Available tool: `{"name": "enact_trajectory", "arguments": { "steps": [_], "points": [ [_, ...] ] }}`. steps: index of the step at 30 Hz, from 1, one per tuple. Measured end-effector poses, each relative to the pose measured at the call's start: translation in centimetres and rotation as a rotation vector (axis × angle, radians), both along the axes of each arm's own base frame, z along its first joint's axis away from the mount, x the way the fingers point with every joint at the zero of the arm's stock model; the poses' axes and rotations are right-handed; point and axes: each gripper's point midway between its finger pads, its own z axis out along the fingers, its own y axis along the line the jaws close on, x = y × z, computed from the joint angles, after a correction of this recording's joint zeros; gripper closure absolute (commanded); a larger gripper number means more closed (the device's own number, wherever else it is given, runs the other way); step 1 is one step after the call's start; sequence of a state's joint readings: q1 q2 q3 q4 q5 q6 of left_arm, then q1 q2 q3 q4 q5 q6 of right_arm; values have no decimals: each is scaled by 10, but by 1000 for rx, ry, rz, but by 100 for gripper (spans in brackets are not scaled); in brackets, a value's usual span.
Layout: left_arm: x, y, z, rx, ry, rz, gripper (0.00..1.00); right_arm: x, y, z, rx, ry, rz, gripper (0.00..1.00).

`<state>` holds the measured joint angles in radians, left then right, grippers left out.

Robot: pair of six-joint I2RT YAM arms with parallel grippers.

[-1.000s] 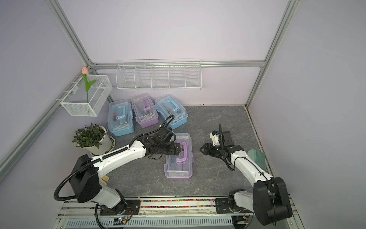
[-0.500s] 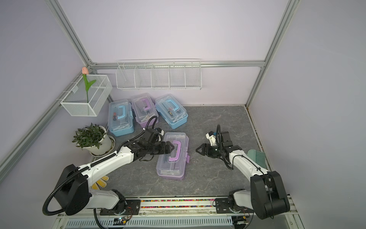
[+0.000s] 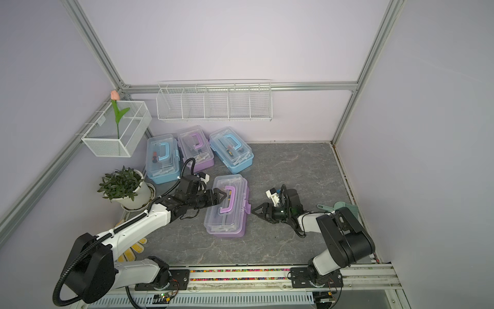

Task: Close toolboxes
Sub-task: Adjust the toolbox at the center of the board, then fasten the toolbox latch on the toolbox.

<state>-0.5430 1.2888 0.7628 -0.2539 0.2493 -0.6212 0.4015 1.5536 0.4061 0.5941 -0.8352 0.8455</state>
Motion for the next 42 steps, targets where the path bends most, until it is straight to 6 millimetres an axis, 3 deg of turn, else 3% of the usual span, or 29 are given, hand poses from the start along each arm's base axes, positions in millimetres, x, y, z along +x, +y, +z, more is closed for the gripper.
{"name": "enact_trajectory", "arguments": {
  "steps": [6, 11, 15, 31, 37, 42],
  "points": [
    [0, 0, 1, 0, -2, 1, 18, 13, 27, 6, 133, -27, -8, 26],
    [1, 4, 1, 8, -4, 14, 19, 20, 33, 3, 198, -11, -29, 24],
    [1, 6, 1, 12, -5, 19, 19, 18, 39, 16, 233, -41, -17, 24],
    [-1, 16, 5, 49, 6, 51, 22, 17, 32, 46, 216, -93, -43, 24],
    [-2, 5, 7, 70, 3, 30, 22, 19, 40, 63, 235, -157, -4, 24],
    [-2, -2, 6, 108, -5, 24, 22, 22, 44, 57, 228, -141, 0, 24]
  ]
}}
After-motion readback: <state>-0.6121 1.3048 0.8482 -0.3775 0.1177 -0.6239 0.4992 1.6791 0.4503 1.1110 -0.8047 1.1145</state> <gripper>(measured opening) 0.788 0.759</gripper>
